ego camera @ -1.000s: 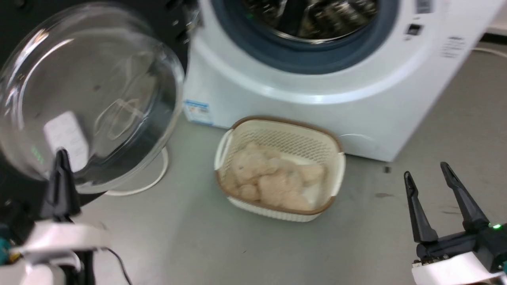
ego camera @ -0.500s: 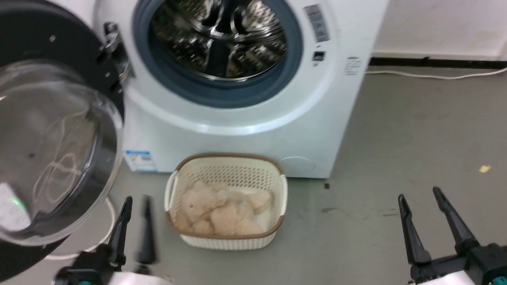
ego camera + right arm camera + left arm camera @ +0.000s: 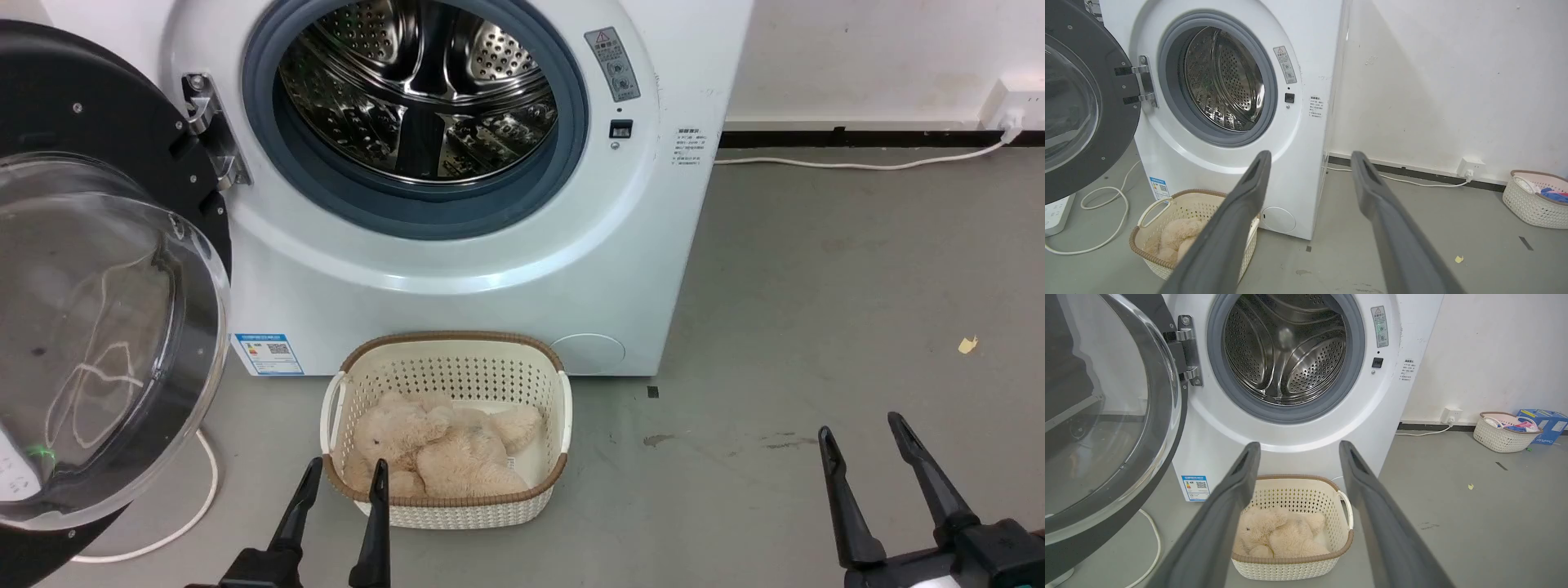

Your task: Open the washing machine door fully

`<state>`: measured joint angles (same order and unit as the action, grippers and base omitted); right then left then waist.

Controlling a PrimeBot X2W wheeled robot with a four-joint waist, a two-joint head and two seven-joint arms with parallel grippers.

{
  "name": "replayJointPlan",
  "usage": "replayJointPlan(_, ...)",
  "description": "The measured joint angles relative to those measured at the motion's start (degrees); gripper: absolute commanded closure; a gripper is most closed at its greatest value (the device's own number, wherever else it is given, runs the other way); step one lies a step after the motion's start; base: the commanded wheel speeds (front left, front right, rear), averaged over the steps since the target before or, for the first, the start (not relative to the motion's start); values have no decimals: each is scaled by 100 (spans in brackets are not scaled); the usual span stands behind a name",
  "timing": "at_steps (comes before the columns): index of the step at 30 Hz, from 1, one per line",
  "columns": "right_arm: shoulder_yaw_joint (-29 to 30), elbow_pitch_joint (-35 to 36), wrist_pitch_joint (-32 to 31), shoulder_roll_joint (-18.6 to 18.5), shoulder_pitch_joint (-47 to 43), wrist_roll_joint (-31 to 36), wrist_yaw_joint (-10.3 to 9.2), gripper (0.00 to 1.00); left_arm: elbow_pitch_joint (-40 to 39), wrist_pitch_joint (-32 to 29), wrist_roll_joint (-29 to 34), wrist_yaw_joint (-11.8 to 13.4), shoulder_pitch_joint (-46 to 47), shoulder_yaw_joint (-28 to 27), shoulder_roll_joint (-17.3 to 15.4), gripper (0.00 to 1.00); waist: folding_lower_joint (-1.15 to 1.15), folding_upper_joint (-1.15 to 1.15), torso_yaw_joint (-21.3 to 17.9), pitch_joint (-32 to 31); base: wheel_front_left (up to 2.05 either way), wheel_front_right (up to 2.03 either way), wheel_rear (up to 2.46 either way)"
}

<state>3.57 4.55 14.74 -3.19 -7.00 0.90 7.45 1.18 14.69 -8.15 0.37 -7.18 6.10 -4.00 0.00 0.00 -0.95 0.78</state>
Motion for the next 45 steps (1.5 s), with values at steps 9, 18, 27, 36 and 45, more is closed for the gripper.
replayJointPlan(9, -20, -56, -2, 1, 2, -46, 0, 100, -40, -3, 76, 45, 23, -20, 51, 100, 1, 0, 27, 94, 0, 0, 0)
replayJointPlan(18, -29, -59, -83, 0, 19, -46, 0, 100, -37, -80, 93, 45, 24, -22, 63, 100, 1, 0, 31, 85, 0, 0, 0)
replayJointPlan(27, -52, -83, -163, 0, 23, -46, 0, 100, -37, -182, 131, 44, 34, -76, 66, 100, 1, 0, 36, 72, 0, 0, 0)
replayJointPlan(36, -74, -115, -281, 0, 53, -46, 0, 100, -40, -277, 175, 44, 63, -116, 69, 100, 1, 0, 41, 60, 0, 0, 0)
replayJointPlan(45, -101, -163, -409, 0, 82, -46, 0, 100, -42, -410, 252, 43, 139, -157, 74, 100, 1, 0, 47, 45, 0, 0, 0)
